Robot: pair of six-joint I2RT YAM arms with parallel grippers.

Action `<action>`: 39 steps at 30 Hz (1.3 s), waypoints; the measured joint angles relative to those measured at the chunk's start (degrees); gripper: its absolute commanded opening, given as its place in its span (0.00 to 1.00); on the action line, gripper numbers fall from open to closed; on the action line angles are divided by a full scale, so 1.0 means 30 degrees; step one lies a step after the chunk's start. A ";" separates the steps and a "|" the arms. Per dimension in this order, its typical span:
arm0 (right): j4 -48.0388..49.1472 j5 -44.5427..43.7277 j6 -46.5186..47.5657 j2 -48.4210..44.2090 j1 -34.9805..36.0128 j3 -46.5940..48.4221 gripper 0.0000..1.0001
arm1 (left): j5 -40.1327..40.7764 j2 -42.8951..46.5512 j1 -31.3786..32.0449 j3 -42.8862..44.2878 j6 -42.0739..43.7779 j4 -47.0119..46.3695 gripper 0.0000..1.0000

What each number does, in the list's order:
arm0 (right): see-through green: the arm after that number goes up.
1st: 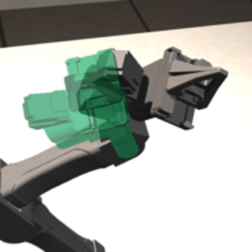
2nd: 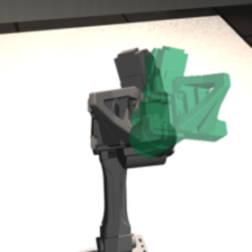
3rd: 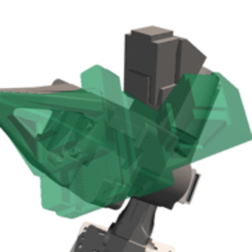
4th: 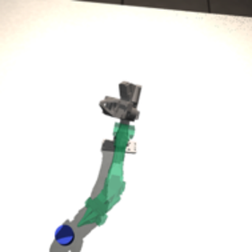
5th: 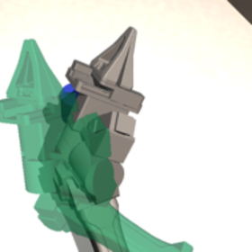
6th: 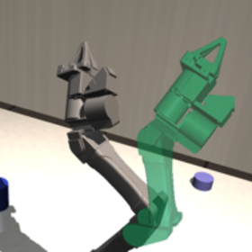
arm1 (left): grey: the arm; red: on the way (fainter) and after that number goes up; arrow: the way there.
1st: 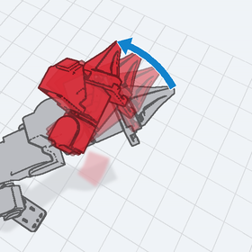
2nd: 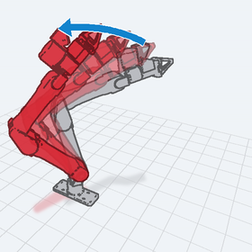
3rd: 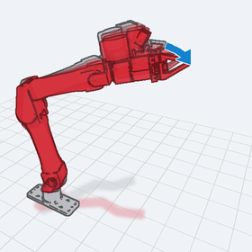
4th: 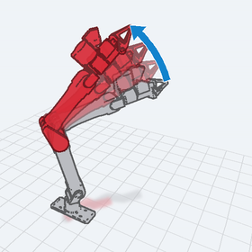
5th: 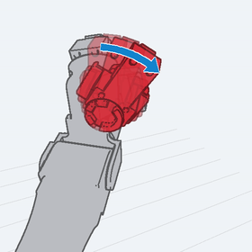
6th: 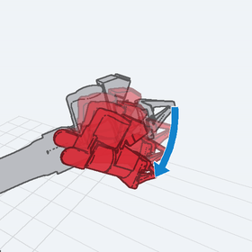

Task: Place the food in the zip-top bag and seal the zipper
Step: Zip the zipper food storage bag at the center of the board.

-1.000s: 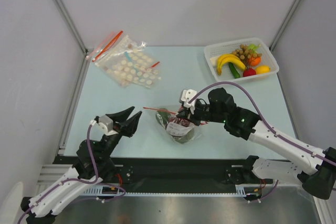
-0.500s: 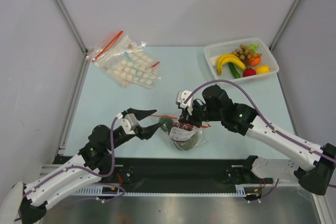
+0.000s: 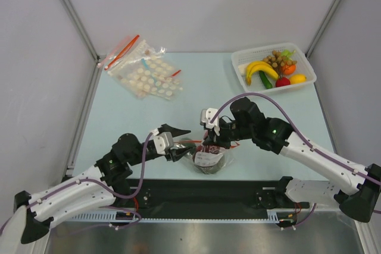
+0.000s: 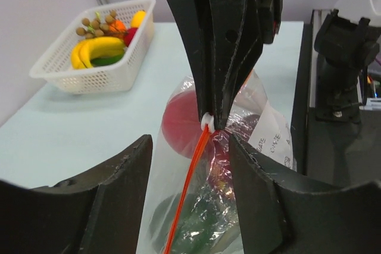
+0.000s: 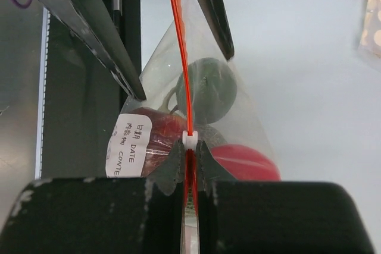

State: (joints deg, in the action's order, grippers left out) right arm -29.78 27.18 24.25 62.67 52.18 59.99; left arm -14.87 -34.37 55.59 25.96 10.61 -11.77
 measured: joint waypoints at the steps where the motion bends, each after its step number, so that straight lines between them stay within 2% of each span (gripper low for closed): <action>1: -0.0015 0.0102 0.0007 0.0000 0.0000 0.0000 0.00 | -0.0160 -0.0335 0.0022 0.0124 0.0022 0.0131 0.59; 5: -0.0058 0.0291 0.0015 0.0000 0.0000 0.0000 0.00 | -0.0619 -0.1311 0.0080 0.0386 0.0029 0.0576 0.58; 8: -0.0095 0.0415 0.0015 0.0000 0.0007 0.0000 0.00 | -0.0925 -0.1683 0.0102 0.0481 0.0015 0.0933 0.52; 14: -0.0109 0.0612 0.0015 0.0000 0.0036 0.0000 0.00 | -0.1231 -0.2455 0.0138 0.1049 0.0124 0.1421 0.20; 15: -0.0109 0.0619 0.0015 0.0000 0.0036 0.0000 0.00 | -0.1275 -0.2623 0.0138 0.1173 0.0117 0.1545 0.08; 18: -0.0124 0.0590 0.0015 0.0000 0.0036 0.0000 0.00 | -0.1304 -0.2929 0.0146 0.1464 0.0204 0.1887 0.00; 27: 0.1413 0.0510 -0.0044 0.0000 0.0146 0.0000 0.00 | 0.0882 -0.0991 0.0364 0.1180 -0.0102 0.2280 0.00; 39: 0.3475 -0.0576 -0.0364 0.0007 0.0386 0.0000 0.00 | 0.6084 0.3752 0.0685 -0.0233 -0.1115 0.2987 0.00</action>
State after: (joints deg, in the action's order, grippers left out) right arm -19.35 25.45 23.16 62.70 53.34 59.99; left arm 3.38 -23.11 57.65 25.26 7.27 -2.81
